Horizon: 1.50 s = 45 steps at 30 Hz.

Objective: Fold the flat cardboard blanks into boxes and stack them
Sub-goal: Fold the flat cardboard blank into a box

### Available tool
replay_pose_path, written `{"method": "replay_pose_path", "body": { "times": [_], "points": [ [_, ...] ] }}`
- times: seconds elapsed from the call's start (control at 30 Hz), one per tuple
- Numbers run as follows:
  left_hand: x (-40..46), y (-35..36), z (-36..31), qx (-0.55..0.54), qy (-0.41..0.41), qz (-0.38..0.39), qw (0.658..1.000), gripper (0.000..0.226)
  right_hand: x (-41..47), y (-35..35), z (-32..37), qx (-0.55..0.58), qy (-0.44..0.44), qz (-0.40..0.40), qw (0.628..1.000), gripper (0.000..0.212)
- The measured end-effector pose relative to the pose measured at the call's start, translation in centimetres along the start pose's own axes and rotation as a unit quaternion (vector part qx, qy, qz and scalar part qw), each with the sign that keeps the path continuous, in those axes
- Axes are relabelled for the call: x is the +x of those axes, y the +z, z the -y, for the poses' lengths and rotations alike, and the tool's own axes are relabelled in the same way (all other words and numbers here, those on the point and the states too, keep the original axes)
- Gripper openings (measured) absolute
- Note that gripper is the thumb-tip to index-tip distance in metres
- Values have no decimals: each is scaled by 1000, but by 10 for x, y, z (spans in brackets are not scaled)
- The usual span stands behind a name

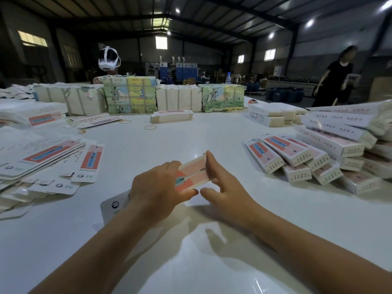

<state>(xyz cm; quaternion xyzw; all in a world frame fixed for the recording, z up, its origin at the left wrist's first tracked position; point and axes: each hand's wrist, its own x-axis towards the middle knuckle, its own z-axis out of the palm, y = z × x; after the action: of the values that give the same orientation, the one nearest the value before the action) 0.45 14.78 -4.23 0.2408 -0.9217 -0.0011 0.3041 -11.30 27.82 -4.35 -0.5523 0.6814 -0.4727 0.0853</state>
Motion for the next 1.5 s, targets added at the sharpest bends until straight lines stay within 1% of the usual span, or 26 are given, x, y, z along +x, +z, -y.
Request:
{"method": "replay_pose_path", "body": {
  "times": [0.03,0.1,0.13,0.2,0.23,0.27,0.3,0.33,0.4,0.43,0.47,0.5,0.53,0.6,0.67,0.7,0.77,0.83,1.0,1.07,1.17,1.23,1.3,1.37,1.43,1.5],
  "points": [
    [1,0,1,-13,1,7,1000,64,1,-1,0,-36,-15,8,999,83],
    [0,-1,2,-49,10,34,998,66,2,-6,-2,-139,-67,36,987,90],
    [-1,-2,4,-68,14,53,996,67,2,-10,-5,-196,-93,44,975,91],
    [-3,-2,6,-85,22,82,993,69,3,-17,-10,-300,-140,37,943,80],
    [-3,-2,6,-85,26,82,993,70,3,-19,-11,-340,-157,25,927,75],
    [-3,-2,6,-88,33,65,993,72,4,-21,-12,-372,-169,13,913,71],
    [-2,-2,6,-91,44,34,994,73,5,-22,-13,-393,-175,0,903,68],
    [-1,-3,6,-90,57,-1,994,70,8,-26,-16,-399,-169,-17,901,65],
    [1,-3,8,-76,69,-67,992,59,20,-43,-21,-357,-107,-73,925,62],
    [2,-3,10,-69,64,-79,992,55,27,-57,-24,-322,-59,-107,939,61],
    [2,0,13,-68,51,-73,994,51,35,-73,-27,-295,-11,-145,944,61],
    [1,4,16,-74,25,-55,995,46,42,-91,-31,-278,30,-185,942,59],
    [0,9,20,-87,-10,-25,996,42,47,-110,-35,-272,60,-229,933,56],
    [-1,19,27,-103,-65,52,991,40,52,-147,-44,-300,93,-311,897,49],
    [0,25,31,-99,-78,101,987,30,50,-177,-54,-365,132,-350,853,45],
    [0,26,33,-102,-78,107,986,26,47,-187,-61,-400,164,-350,831,45],
    [1,27,34,-107,-78,110,985,22,37,-197,-75,-463,231,-319,794,45],
    [2,29,35,-101,-76,113,986,22,27,-196,-89,-517,253,-289,765,43],
    [5,31,36,-102,-76,124,984,27,24,-193,-95,-580,234,-274,731,42],
    [5,31,36,-100,-81,120,984,23,26,-196,-92,-591,245,-258,724,42],
    [4,32,34,-100,-83,109,986,22,30,-196,-78,-591,254,-248,725,43],
    [4,33,34,-104,-81,104,986,23,33,-186,-63,-590,215,-250,737,44],
    [4,33,34,-109,-80,100,986,24,37,-167,-46,-560,131,-258,776,41],
    [4,33,34,-110,-78,100,986,26,41,-138,-28,-486,48,-238,839,36],
    [4,32,32,-111,-79,104,985,27,42,-105,-15,-412,7,-172,895,32],
    [3,30,30,-105,-77,108,986,29,39,-70,-12,-377,3,-90,922,32]
  ]
}}
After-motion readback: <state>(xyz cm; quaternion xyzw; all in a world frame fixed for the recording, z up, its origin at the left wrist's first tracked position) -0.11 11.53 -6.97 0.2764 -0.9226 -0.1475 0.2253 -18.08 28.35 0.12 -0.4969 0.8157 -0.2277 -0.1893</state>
